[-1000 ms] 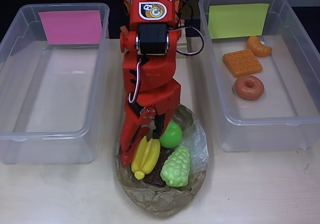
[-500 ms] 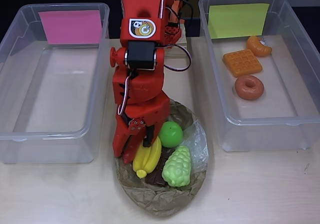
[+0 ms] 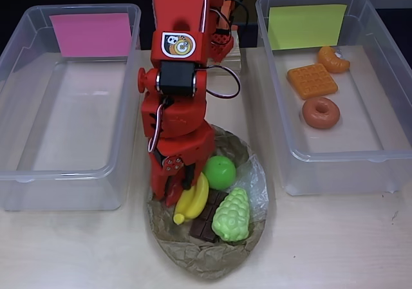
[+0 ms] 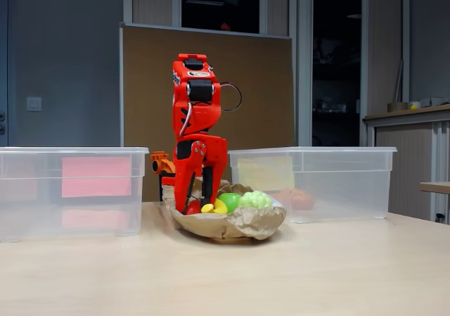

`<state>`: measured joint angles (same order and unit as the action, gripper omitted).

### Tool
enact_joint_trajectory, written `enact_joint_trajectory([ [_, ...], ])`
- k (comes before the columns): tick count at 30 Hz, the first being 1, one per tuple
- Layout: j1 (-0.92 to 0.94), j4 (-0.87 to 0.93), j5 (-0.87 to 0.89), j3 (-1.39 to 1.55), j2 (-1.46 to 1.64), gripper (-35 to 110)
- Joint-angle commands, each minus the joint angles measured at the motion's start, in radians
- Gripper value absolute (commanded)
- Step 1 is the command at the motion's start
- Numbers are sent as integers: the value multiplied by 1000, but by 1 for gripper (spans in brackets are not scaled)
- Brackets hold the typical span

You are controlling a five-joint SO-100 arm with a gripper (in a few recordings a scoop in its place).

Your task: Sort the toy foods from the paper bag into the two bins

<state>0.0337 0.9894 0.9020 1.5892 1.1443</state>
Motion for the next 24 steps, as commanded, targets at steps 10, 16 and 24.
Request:
enact_joint_trajectory([
  [10, -32, 66, 61, 18, 3, 18],
  [16, -48, 38, 86, 48, -28, 21],
  [24, -52, 2, 92, 54, -64, 14],
])
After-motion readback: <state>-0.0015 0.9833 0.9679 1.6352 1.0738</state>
